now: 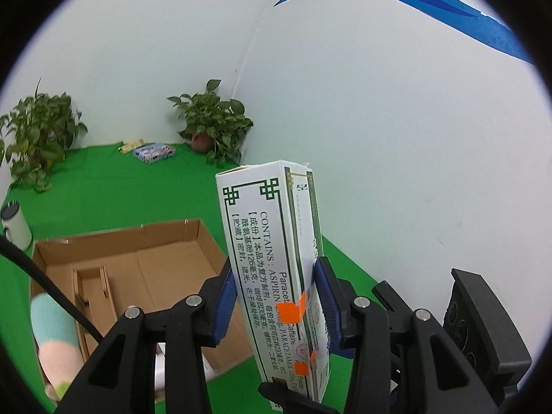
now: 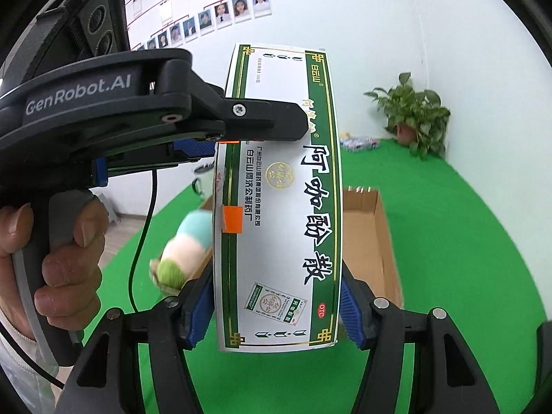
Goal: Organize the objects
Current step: 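Carry the medicine box with both grippers over the large box and lower it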
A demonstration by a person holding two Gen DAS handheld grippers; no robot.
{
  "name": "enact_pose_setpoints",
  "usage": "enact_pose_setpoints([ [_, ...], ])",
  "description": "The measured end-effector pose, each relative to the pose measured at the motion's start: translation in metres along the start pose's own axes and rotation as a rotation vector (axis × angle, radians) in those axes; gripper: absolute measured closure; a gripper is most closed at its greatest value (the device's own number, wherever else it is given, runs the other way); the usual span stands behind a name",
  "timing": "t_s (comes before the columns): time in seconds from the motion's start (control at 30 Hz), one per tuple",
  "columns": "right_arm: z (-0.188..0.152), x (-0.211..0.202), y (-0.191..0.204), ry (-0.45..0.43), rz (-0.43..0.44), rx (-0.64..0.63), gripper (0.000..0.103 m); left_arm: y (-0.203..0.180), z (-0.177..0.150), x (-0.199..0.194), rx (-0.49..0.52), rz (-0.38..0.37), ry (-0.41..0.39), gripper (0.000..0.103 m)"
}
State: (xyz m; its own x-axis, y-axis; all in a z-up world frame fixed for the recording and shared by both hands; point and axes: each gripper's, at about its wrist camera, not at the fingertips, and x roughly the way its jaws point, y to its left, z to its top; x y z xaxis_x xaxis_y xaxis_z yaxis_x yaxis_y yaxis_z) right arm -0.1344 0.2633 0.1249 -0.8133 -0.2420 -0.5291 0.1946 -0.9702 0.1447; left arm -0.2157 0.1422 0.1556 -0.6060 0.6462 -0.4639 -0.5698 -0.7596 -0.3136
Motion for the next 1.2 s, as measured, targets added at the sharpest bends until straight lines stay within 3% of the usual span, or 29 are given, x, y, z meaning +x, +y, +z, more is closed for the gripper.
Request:
enact_pose_setpoints([
  [0.13,0.03,0.0,-0.004,0.02,0.014,0.001,0.043,0.0,0.022,0.01,0.019,0.011,0.007,0.06],
  [0.27,0.058,0.019,-0.015,0.095,0.051,0.032,0.043,0.006,0.032,0.028,0.023,0.043,0.03,0.06],
  [0.5,0.069,0.056,-0.028,0.173,0.058,0.066,0.043,0.032,0.031,0.062,-0.031,0.036,0.088,0.06],
  [0.77,0.041,0.117,-0.053,0.273,0.054,0.09,0.043,0.064,0.006,0.11,-0.093,0.012,0.185,0.06],
  [1.2,-0.034,0.225,-0.094,0.537,0.055,0.16,0.044,0.136,-0.076,0.212,-0.292,-0.054,0.396,0.06],
])
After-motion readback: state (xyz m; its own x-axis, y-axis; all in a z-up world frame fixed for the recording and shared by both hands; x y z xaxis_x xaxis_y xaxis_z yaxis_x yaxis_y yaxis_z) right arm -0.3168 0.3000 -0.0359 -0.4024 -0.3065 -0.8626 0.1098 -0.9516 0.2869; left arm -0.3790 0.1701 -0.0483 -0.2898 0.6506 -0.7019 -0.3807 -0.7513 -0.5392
